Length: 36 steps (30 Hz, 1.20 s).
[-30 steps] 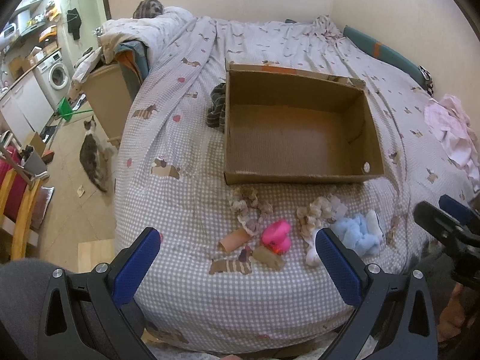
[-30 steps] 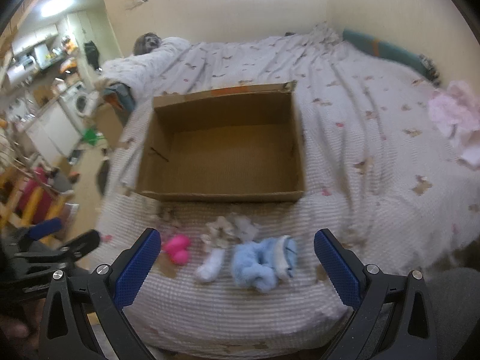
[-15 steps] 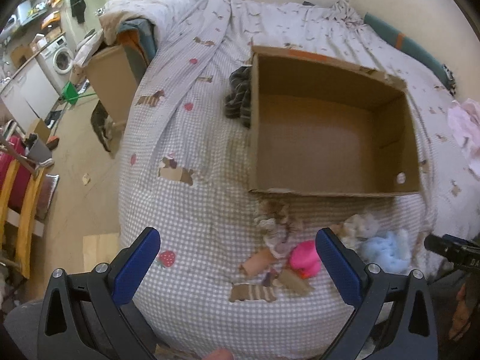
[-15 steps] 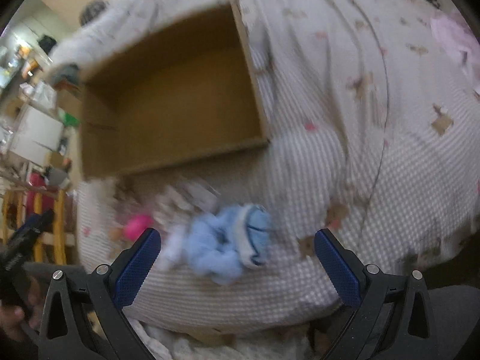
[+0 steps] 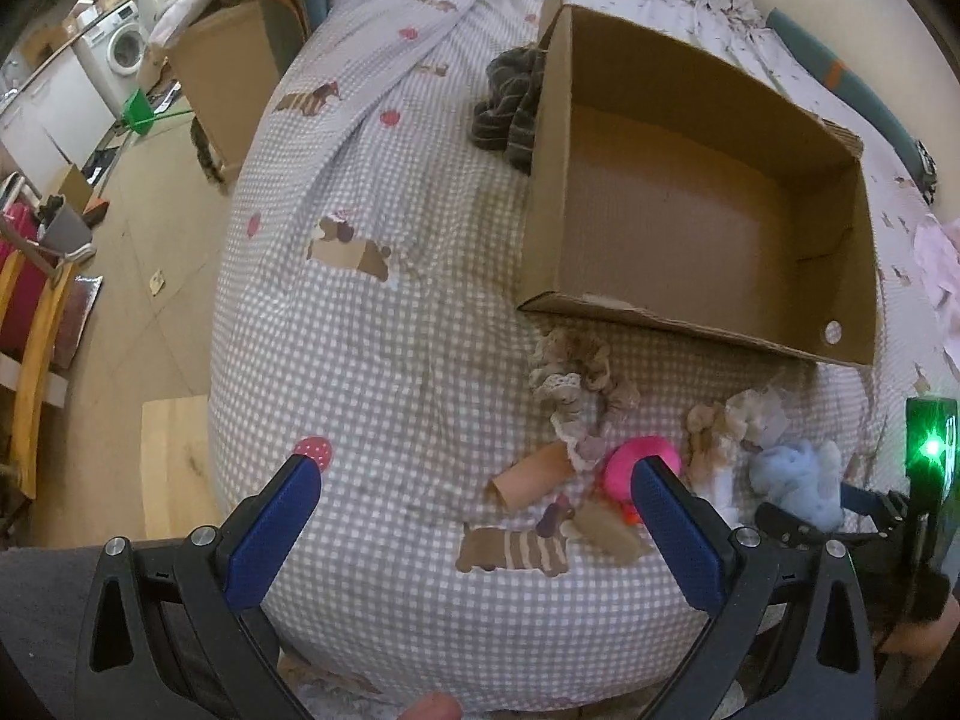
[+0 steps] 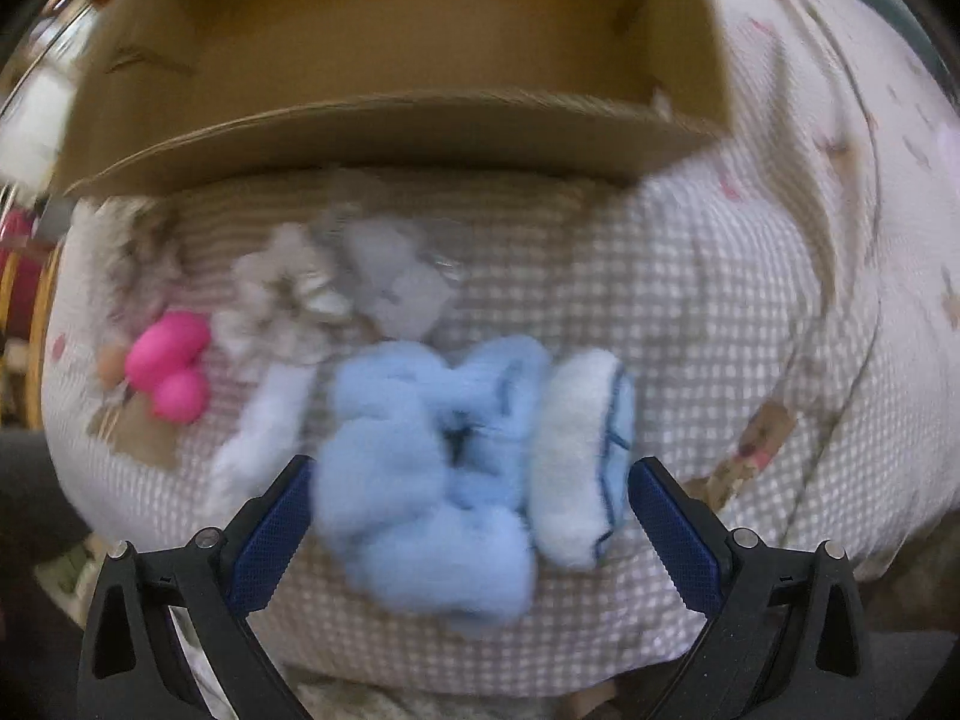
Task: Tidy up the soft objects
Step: 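Grasp the light-blue fuzzy slipper with the right gripper, then lift the blue slipper with the right gripper while the left gripper grasps the tan cylinder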
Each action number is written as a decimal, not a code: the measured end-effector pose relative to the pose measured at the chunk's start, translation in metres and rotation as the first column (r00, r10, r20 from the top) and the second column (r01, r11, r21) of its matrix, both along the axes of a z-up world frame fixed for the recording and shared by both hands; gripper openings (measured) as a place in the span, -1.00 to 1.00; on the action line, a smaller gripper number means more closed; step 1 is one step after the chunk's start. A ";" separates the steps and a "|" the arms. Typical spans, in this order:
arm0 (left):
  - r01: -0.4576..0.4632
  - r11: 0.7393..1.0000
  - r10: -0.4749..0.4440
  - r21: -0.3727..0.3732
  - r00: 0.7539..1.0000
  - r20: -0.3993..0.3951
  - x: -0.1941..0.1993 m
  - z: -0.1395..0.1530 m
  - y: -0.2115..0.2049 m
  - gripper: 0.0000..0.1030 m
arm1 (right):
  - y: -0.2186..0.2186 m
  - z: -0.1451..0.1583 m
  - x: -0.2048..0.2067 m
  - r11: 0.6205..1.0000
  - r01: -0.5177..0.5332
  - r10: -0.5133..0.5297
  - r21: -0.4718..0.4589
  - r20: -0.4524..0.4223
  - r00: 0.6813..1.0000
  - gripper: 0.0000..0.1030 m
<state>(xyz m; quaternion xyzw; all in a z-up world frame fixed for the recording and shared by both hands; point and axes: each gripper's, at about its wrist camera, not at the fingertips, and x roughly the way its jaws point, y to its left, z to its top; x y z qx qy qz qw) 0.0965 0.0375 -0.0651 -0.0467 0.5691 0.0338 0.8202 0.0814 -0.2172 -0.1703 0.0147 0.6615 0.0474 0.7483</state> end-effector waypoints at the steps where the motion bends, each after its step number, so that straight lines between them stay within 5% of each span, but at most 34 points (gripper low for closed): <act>1: -0.006 1.000 0.006 0.006 1.000 0.003 0.001 -0.001 0.002 1.00 | -0.005 -0.003 0.002 0.999 0.021 -0.021 0.026 -0.010 1.000 0.85; 3: -0.012 1.000 0.012 0.013 1.000 0.010 0.004 -0.001 0.005 1.00 | -0.011 -0.005 0.002 0.999 0.050 -0.050 0.023 -0.009 0.999 0.27; 7: -0.018 0.999 0.017 0.028 0.999 0.039 0.010 0.004 0.010 1.00 | -0.021 0.006 -0.003 0.997 0.058 -0.058 0.045 0.003 0.998 -0.11; 12: -0.037 0.999 0.037 0.011 0.999 0.021 0.011 0.002 0.014 1.00 | -0.031 0.044 -0.016 0.993 0.043 -0.051 0.114 0.072 0.996 -0.13; 17: -0.005 1.000 0.005 0.009 1.000 0.015 0.011 0.000 0.009 1.00 | -0.030 0.095 -0.035 0.980 -0.017 -0.032 0.200 0.240 0.970 -0.13; 22: -0.010 0.999 0.007 -0.041 0.998 -0.070 0.019 -0.019 0.015 0.58 | -0.045 0.137 -0.051 0.969 -0.069 -0.022 0.236 0.364 0.931 -0.13; 27: -0.076 0.990 0.058 -0.117 0.987 -0.148 0.027 -0.039 0.024 0.36 | -0.059 0.122 -0.036 0.964 -0.048 -0.041 0.261 0.323 0.946 -0.13; 30: -0.029 0.990 0.004 -0.141 0.985 -0.175 0.034 -0.049 0.012 0.10 | -0.060 0.116 -0.030 0.956 -0.024 -0.070 0.293 0.307 0.949 -0.13; 33: 0.052 0.990 -0.080 -0.129 0.972 -0.220 0.036 -0.062 -0.009 0.09 | -0.053 0.099 -0.032 0.950 -0.012 -0.085 0.312 0.298 0.951 -0.13; 35: 0.103 0.988 -0.128 -0.116 0.965 -0.230 0.035 -0.070 -0.021 -0.14 | -0.050 0.094 -0.031 0.950 -0.011 -0.083 0.313 0.287 0.954 -0.13; 36: 0.126 0.987 -0.146 -0.100 0.962 -0.229 0.034 -0.072 -0.026 -0.41 | -0.049 0.093 -0.030 0.950 -0.014 -0.079 0.311 0.282 0.956 -0.13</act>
